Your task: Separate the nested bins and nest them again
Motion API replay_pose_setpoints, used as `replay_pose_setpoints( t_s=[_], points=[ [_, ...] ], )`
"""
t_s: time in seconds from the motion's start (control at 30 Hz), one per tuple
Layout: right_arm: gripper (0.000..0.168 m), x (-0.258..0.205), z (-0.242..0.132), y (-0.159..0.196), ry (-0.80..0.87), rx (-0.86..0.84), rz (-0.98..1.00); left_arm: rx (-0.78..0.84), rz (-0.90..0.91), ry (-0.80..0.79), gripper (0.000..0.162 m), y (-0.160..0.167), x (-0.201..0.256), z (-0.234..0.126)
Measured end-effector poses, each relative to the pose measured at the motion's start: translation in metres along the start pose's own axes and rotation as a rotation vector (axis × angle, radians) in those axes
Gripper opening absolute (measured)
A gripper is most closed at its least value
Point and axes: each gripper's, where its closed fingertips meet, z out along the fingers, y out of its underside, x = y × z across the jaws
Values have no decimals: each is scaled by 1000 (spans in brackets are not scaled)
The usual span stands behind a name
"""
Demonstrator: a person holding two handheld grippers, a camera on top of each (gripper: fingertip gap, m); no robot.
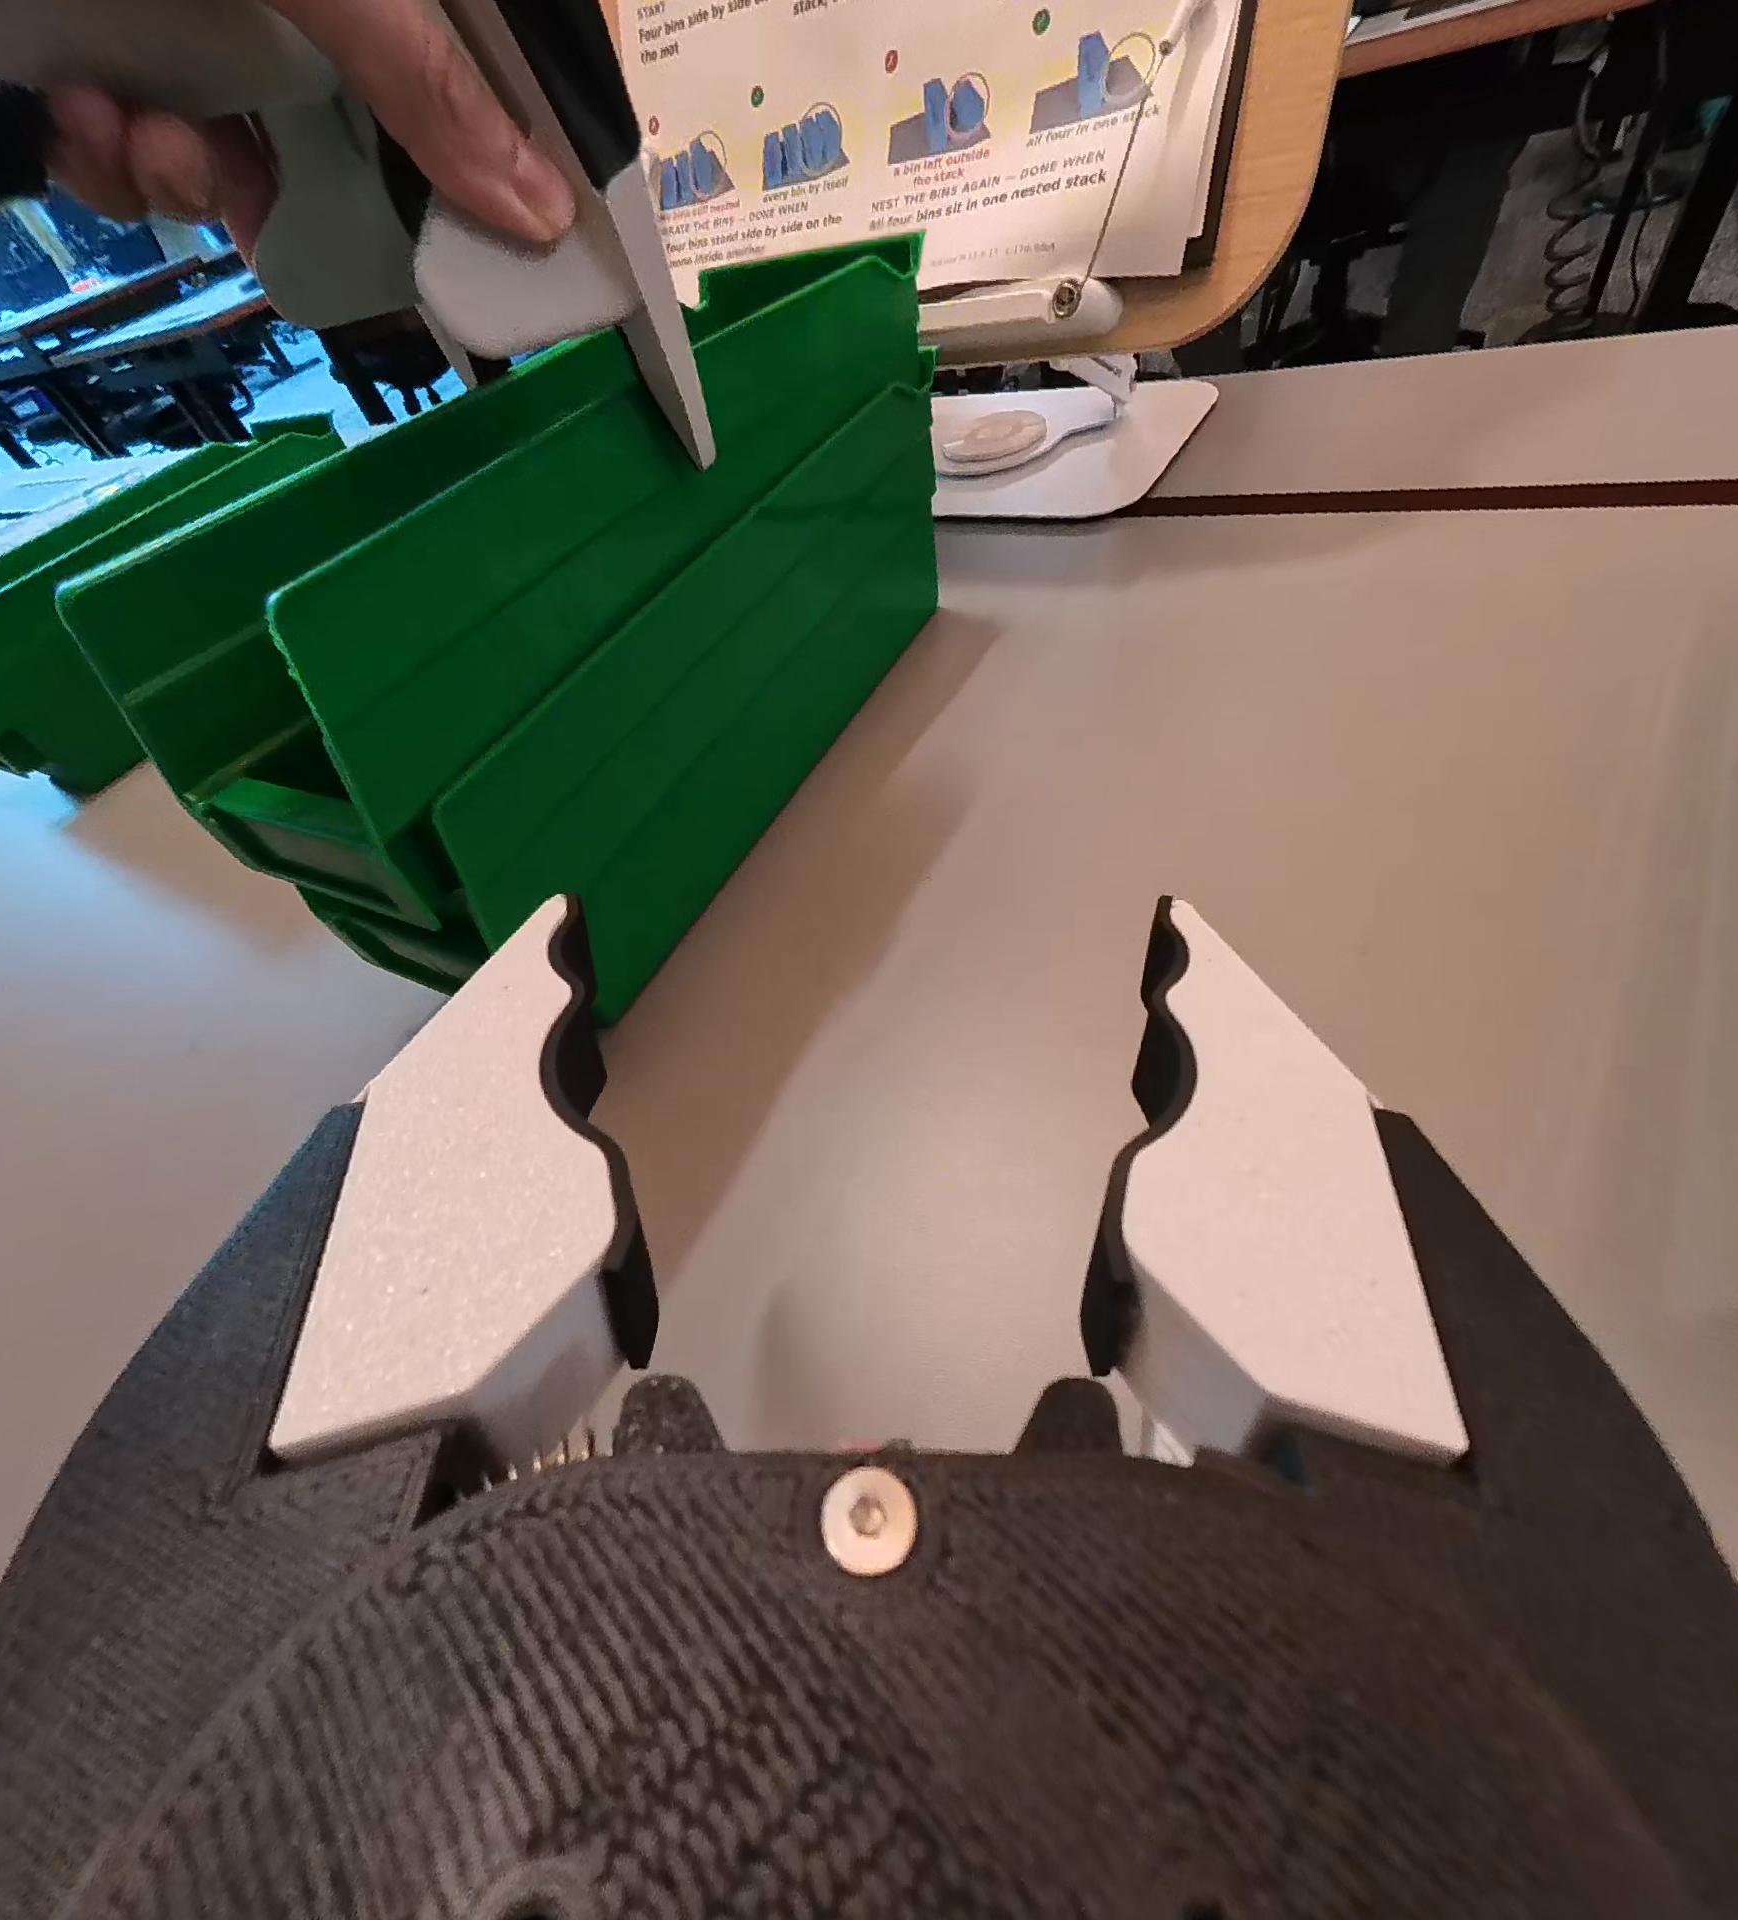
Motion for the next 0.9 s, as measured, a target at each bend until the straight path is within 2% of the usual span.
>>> replay_pose_setpoints(
  t_s=[0.2, 0.9],
  points=[
    [104, 2, 0, 1, 5, -1, 0, 109, -2, 44, 89, -9, -2, 1],
    [102, 1, 8, 13, 2, -36, -11, 415, 18, 42, 92, -13, 9, -2]
  ],
)
